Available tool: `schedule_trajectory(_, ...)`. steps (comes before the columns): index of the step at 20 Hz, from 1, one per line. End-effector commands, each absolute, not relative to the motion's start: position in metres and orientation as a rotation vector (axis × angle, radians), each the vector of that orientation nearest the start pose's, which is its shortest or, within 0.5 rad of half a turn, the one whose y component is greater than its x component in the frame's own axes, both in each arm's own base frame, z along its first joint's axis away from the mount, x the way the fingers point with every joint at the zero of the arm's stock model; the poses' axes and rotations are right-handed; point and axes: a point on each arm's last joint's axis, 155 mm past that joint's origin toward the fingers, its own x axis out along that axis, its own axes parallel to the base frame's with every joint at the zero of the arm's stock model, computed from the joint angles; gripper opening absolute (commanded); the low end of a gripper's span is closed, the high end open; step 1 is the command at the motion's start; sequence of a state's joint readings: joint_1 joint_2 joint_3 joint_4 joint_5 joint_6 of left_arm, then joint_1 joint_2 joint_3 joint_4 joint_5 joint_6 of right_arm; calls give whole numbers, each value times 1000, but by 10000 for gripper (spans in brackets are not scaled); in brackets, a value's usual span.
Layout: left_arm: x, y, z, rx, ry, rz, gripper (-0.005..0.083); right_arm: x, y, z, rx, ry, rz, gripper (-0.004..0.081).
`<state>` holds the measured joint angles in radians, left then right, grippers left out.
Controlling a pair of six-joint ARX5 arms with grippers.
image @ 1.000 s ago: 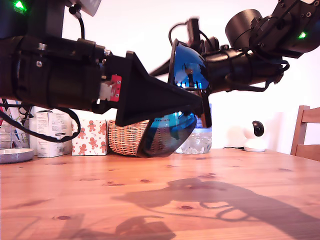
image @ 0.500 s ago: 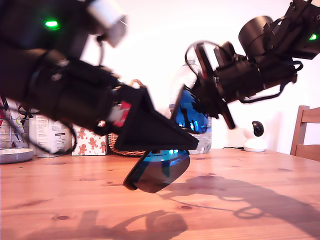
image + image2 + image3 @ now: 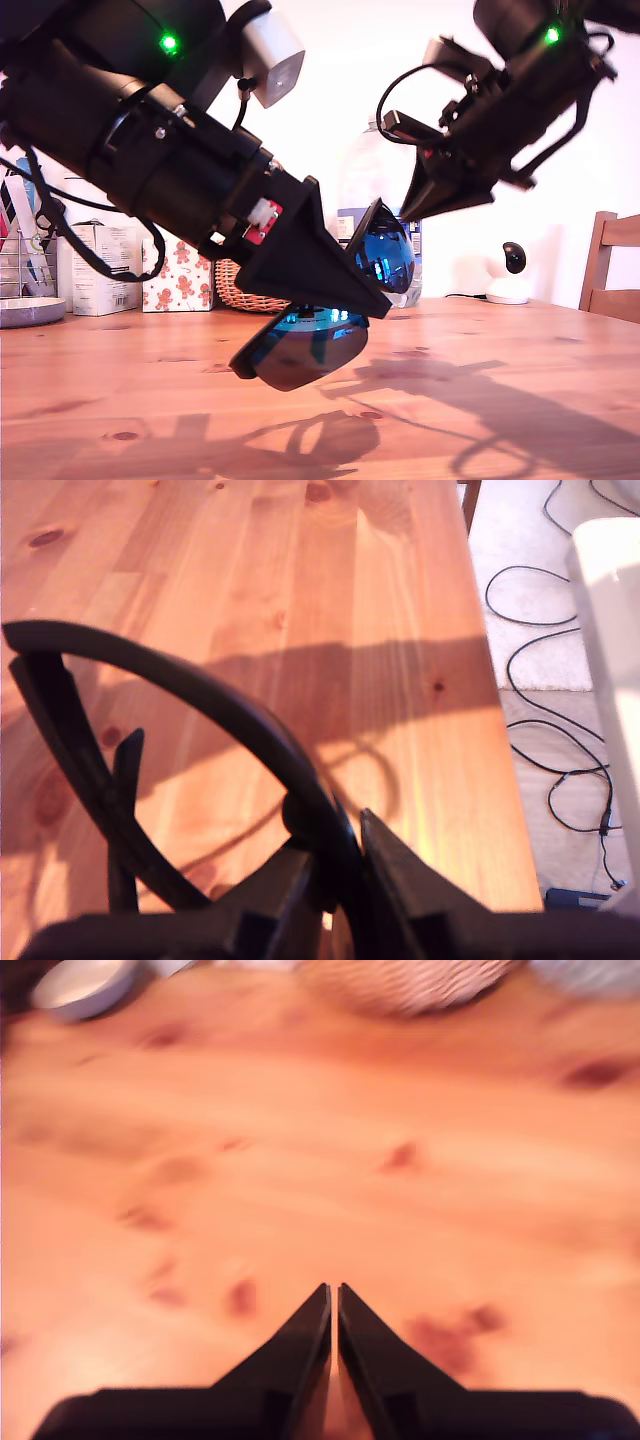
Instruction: Pick up the sunglasses and close them, then place them back on the table
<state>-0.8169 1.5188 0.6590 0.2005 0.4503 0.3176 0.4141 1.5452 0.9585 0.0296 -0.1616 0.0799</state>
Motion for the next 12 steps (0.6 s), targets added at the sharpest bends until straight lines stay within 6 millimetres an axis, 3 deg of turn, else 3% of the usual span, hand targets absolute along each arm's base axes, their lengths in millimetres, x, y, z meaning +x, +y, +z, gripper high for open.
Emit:
schedule_trajectory(1, 222, -338, 78, 386, 495, -1297, -19, 399, 213, 148, -11, 557, 530, -13)
schedule_trajectory(6, 251, -316, 77, 361, 516, -1211, -19, 369, 189, 134, 0, 490, 460, -13)
schedule_trajectory(12, 263, -308, 81, 362, 578, -1173, -19, 333, 158, 149, 6, 353, 373, -13)
